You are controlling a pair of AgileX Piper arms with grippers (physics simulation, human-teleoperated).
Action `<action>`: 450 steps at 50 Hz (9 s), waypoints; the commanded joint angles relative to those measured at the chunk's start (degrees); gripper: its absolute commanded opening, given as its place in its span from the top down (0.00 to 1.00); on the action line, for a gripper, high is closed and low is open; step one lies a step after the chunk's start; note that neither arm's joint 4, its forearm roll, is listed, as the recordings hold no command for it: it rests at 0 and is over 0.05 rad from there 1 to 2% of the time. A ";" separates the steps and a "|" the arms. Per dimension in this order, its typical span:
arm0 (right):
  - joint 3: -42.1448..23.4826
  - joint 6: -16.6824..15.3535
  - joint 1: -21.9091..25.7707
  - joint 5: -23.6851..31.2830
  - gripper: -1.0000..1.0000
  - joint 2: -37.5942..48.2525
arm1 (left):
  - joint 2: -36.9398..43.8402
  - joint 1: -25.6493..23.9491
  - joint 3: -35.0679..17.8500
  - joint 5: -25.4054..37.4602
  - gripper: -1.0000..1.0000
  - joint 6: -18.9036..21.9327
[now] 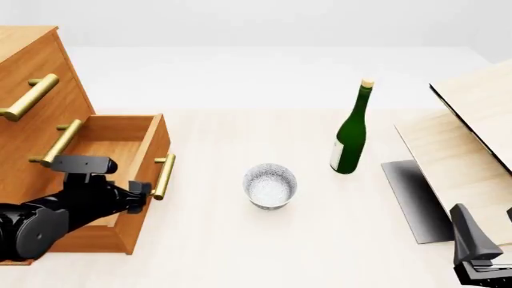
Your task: Put the bowl in the bottom drawer of the cabinet and close it.
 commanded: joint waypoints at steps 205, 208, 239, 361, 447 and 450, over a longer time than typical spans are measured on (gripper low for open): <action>0.02 -0.01 -0.02 0.01 0.00 -0.07 | -14.41 -16.28 -1.99 5.36 0.00 -2.69; 0.02 0.00 -0.01 0.01 0.00 -0.07 | -14.03 -17.00 -2.67 5.30 0.00 -3.16; 0.02 0.00 0.00 0.01 0.00 -0.05 | -10.98 -22.50 -6.42 3.41 0.00 -8.97; 0.02 0.00 -0.02 0.01 0.00 -0.05 | 25.32 -24.30 -28.43 -2.36 0.00 -17.01; 0.02 0.01 -0.02 0.01 0.00 -0.06 | 41.44 -27.80 -33.29 -3.73 0.00 -25.43; 0.02 0.00 -0.02 0.01 0.00 -0.05 | 41.87 -27.69 -33.37 -3.71 0.00 -25.57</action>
